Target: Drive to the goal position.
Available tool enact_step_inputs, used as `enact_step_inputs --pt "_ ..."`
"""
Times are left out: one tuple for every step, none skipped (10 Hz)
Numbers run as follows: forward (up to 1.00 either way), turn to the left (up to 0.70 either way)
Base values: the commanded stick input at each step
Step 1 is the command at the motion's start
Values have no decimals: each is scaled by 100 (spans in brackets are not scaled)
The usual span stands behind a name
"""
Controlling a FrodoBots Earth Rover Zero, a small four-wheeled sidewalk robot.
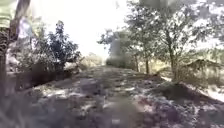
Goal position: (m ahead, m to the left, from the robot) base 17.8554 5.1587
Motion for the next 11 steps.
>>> enact_step_inputs --pt "70 0" --pt "70 0" --pt "70 0" --pt "70 0" --pt "70 0" --pt "70 0" --pt "70 0" --pt "70 0" --pt "70 0" --pt "70 0" --pt "70 0"
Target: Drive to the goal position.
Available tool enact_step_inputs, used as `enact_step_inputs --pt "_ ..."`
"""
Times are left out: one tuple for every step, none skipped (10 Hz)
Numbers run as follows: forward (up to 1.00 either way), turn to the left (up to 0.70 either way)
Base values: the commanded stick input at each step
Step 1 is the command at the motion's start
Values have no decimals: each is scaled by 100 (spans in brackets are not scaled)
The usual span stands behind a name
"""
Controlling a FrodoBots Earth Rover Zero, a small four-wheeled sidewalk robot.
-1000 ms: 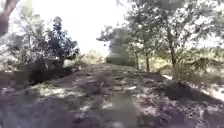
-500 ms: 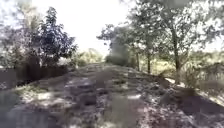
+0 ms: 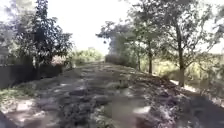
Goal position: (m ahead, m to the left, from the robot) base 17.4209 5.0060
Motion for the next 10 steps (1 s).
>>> enact_step_inputs --pt "70 0" --pt "70 0" --pt "70 0" --pt "70 0" --pt "70 0" --pt "70 0" --pt "70 0" --pt "70 0" --pt "70 0" --pt "70 0"
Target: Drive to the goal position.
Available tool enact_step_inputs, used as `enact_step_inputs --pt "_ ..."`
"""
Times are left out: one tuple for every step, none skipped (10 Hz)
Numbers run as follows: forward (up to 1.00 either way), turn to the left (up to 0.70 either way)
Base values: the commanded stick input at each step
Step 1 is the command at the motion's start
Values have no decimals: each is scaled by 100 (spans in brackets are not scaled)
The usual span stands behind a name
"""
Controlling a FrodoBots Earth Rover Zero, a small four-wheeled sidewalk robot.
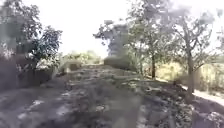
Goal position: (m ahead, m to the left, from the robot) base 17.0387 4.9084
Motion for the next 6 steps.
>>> enact_step_inputs --pt "85 0" --pt "85 0" --pt "7 0" --pt "53 0" --pt "62 0" --pt "0 0"
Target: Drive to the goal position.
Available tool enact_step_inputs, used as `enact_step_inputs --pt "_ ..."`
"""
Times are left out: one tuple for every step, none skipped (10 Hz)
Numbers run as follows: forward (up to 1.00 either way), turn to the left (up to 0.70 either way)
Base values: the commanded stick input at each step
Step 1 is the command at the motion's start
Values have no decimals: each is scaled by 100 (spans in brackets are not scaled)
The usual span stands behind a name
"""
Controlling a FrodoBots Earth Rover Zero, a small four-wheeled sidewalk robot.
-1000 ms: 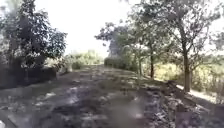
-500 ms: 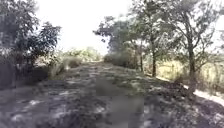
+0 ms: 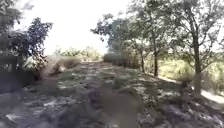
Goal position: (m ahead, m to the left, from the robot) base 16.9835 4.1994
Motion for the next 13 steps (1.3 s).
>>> enact_step_inputs --pt "0 0" --pt "0 0" --pt "0 0" --pt "0 0" --pt "0 0" --pt "0 0" --pt "0 0" --pt "0 0" --pt "1 0" --pt "27 0" --pt "58 0" --pt "85 0" --pt "85 0"
